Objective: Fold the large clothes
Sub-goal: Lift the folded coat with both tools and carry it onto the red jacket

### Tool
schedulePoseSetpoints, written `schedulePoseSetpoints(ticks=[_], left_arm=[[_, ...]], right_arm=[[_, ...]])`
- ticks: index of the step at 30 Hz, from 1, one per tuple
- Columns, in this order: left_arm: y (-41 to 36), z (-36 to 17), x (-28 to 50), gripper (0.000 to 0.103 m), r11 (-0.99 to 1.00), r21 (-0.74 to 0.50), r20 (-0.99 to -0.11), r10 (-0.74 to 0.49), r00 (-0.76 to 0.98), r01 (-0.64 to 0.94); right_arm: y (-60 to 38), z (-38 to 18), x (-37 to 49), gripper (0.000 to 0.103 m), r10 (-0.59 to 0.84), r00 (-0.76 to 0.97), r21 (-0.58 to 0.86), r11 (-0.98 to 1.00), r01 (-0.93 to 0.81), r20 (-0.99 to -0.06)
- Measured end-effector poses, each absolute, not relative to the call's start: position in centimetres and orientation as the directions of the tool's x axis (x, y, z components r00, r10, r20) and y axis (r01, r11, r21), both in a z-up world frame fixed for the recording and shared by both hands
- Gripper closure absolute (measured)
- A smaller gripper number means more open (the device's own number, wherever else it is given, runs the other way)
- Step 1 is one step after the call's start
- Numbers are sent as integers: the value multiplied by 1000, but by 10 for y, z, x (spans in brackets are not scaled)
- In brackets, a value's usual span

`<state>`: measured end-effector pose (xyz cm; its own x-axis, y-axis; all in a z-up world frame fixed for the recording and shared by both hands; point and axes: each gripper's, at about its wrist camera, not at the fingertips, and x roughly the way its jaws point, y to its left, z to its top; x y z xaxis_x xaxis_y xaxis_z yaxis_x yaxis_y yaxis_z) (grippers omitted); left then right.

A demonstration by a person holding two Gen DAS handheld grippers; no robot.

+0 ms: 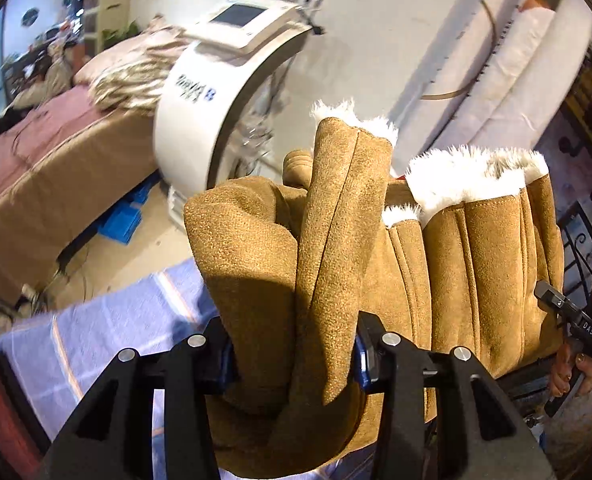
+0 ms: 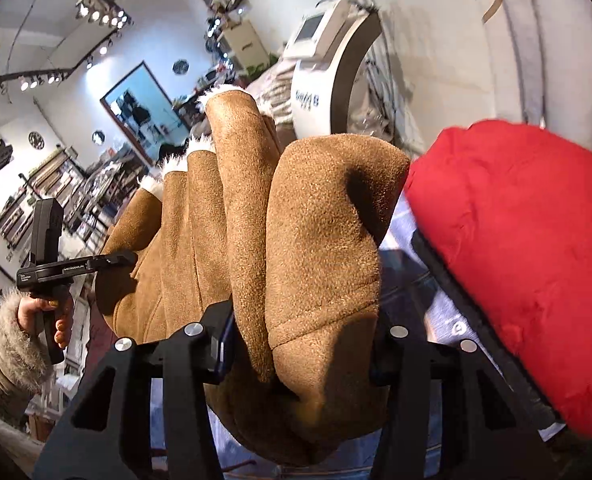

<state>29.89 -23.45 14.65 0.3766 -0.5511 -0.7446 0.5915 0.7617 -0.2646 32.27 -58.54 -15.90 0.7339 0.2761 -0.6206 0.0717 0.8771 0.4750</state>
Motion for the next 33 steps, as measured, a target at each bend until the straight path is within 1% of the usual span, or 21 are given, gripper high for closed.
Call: schedulePoseSetpoints(ticks=[3, 5, 8, 12, 14, 16, 17, 18, 19, 20, 21, 22, 23, 24, 26, 27, 29, 33], left_arm=[[-319, 176, 315, 61, 656, -260, -688, -641, 341, 708], [-376, 185, 323, 61, 576, -263, -660, -692, 291, 774], [-462, 178, 334, 61, 467, -299, -644, -743, 185, 833], [-569, 134, 336, 61, 384, -321, -692, -719, 62, 866], [-611, 103, 329, 60, 356, -254, -743, -667, 54, 899], [-639, 68, 330, 58, 366, -189, -786, -613, 83, 911], [-645, 54, 336, 55, 381, -196, -795, -601, 82, 904], [-648, 40, 347, 50, 406, -236, -796, -602, 65, 883], [-648, 30, 357, 47, 423, -272, -790, -611, 50, 865], [-648, 22, 365, 41, 427, -302, -781, -624, 36, 852], [-643, 15, 372, 32, 428, -309, -776, -630, 35, 849], [-643, 11, 377, 28, 425, -301, -774, -632, 41, 853], [-644, 7, 377, 20, 425, -289, -772, -633, 53, 858], [-644, 3, 380, 16, 426, -292, -768, -638, 56, 856], [-641, -7, 391, 12, 439, -354, -759, -651, 21, 825], [-642, -12, 398, 8, 451, -390, -755, -656, 1, 803], [-636, -20, 404, 5, 463, -436, -746, -665, -22, 772], [-630, -19, 400, 5, 466, -432, -741, -671, -10, 772]], right_arm=[[-637, -131, 299, 55, 125, 809, 459, 868, 192, -575], [-671, -116, 278, 54, 8, 837, 455, 842, 290, -547], [-716, -106, 241, 54, -162, 837, 453, 779, 433, -522], [-761, -118, 199, 54, -333, 769, 467, 642, 608, -545], [-780, -142, 185, 54, -383, 719, 468, 566, 679, -580], [-796, -173, 174, 53, -394, 663, 482, 467, 741, -637], [-804, -192, 168, 53, -385, 641, 502, 405, 764, -664], [-810, -213, 163, 52, -381, 626, 521, 348, 779, -681], [-816, -233, 157, 52, -378, 611, 534, 297, 791, -695], [-824, -251, 149, 51, -365, 610, 563, 237, 792, -704], [-830, -269, 143, 49, -344, 628, 609, 177, 773, -698], [-836, -287, 135, 48, -323, 654, 657, 118, 745, -684], [-841, -301, 131, 47, -304, 673, 689, 67, 722, -675], [-844, -310, 129, 45, -292, 680, 703, 35, 711, -673], [-846, -320, 133, 44, -297, 671, 692, 45, 721, -679], [-849, -325, 133, 43, -297, 677, 700, 39, 713, -673], [-854, -336, 131, 42, -281, 694, 723, 2, 691, -663], [-854, -348, 130, 38, -270, 685, 712, -1, 702, -676]])
